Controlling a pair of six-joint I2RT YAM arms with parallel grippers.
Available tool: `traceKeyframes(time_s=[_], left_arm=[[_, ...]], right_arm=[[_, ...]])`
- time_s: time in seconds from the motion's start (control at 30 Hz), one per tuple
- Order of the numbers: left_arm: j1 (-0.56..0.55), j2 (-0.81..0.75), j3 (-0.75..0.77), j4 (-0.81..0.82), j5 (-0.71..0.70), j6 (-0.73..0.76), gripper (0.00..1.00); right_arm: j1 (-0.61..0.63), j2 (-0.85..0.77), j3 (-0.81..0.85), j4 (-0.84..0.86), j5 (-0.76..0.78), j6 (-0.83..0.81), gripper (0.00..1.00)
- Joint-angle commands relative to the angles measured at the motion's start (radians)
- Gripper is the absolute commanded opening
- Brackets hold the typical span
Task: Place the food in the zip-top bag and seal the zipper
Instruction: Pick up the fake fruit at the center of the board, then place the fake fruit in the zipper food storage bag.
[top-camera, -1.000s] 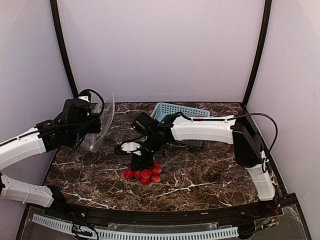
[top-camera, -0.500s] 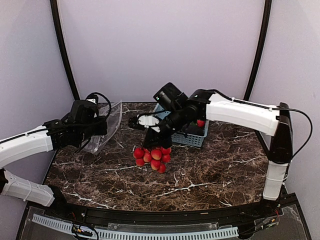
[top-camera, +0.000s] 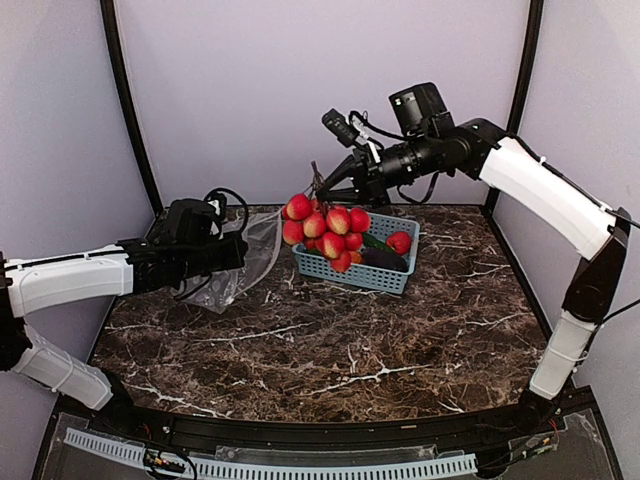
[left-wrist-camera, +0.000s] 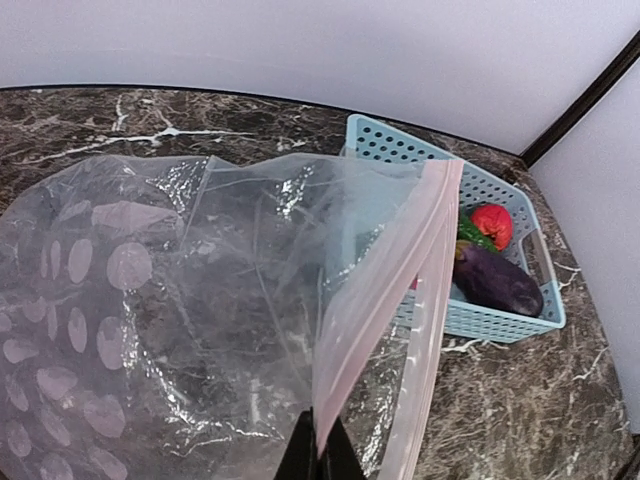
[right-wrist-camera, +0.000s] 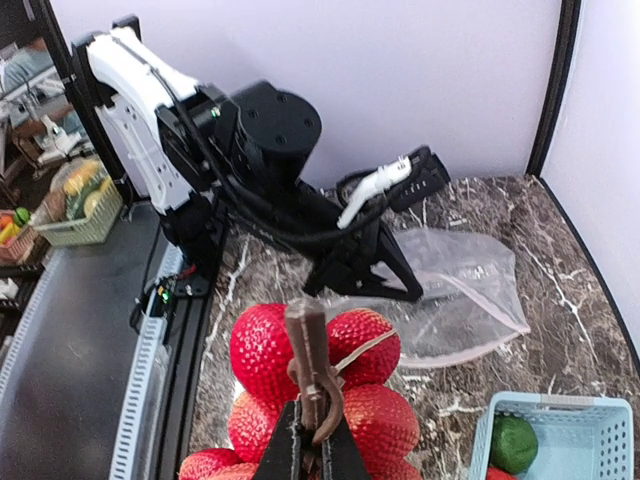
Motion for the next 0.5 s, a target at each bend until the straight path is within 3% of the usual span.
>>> traceKeyframes(time_s=[0.0,0.47], left_arm=[[0.003,0.023,0.05,0.098,0.112,-0.102,0.01],[-0.01,0.009,0.142,0.185,0.293,-0.21,0.01]], right_arm=[[-0.005,0.022,0.056,0.162,-0.197,0.178,0.0],[-0.011,0.163,0.138,0.476,-0.354,0.454,0.0]])
